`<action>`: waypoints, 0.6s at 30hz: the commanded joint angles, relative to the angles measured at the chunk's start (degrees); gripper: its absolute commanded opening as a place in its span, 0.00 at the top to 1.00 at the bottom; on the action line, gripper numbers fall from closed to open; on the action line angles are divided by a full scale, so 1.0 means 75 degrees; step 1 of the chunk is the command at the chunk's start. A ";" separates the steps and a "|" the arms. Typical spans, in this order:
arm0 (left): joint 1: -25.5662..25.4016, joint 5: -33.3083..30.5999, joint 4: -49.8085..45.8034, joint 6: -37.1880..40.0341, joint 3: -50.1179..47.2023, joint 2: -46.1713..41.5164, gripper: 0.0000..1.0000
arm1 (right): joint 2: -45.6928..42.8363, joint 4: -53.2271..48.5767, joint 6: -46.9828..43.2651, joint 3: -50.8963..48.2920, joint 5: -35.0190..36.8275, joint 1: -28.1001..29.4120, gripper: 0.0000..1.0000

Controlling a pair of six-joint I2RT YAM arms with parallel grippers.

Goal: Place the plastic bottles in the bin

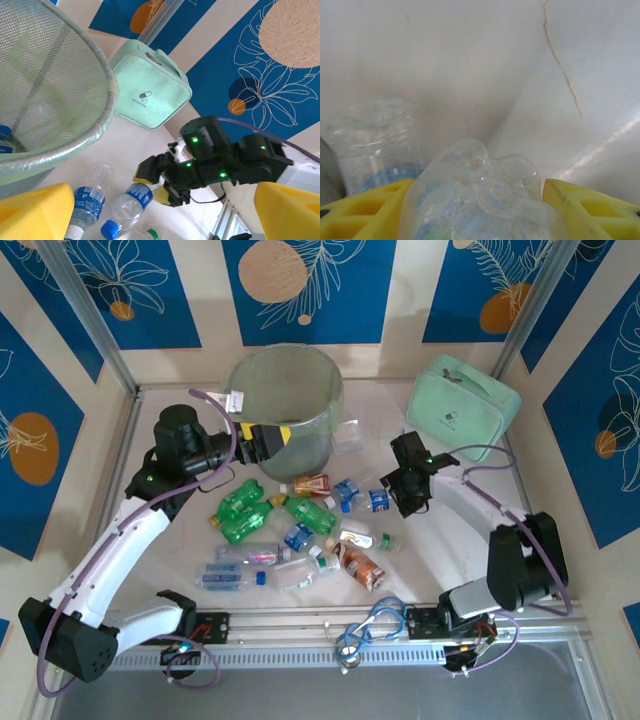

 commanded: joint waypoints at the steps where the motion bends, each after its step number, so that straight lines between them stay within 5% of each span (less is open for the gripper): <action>1: -0.0033 0.0168 0.0169 -0.0072 0.0171 -0.0003 0.07 | -0.0680 -0.0604 -0.0439 0.0200 0.0290 -0.0178 0.40; 11: -0.0166 0.1060 0.1147 -0.0918 0.0184 0.0460 0.06 | -0.2684 0.0329 -0.2048 0.0671 -0.0701 -0.0400 0.41; 18: -0.1096 0.1200 0.1782 -0.1455 0.0075 0.0909 0.09 | -0.3328 0.1888 -0.2367 0.0902 -0.1823 -0.0333 0.41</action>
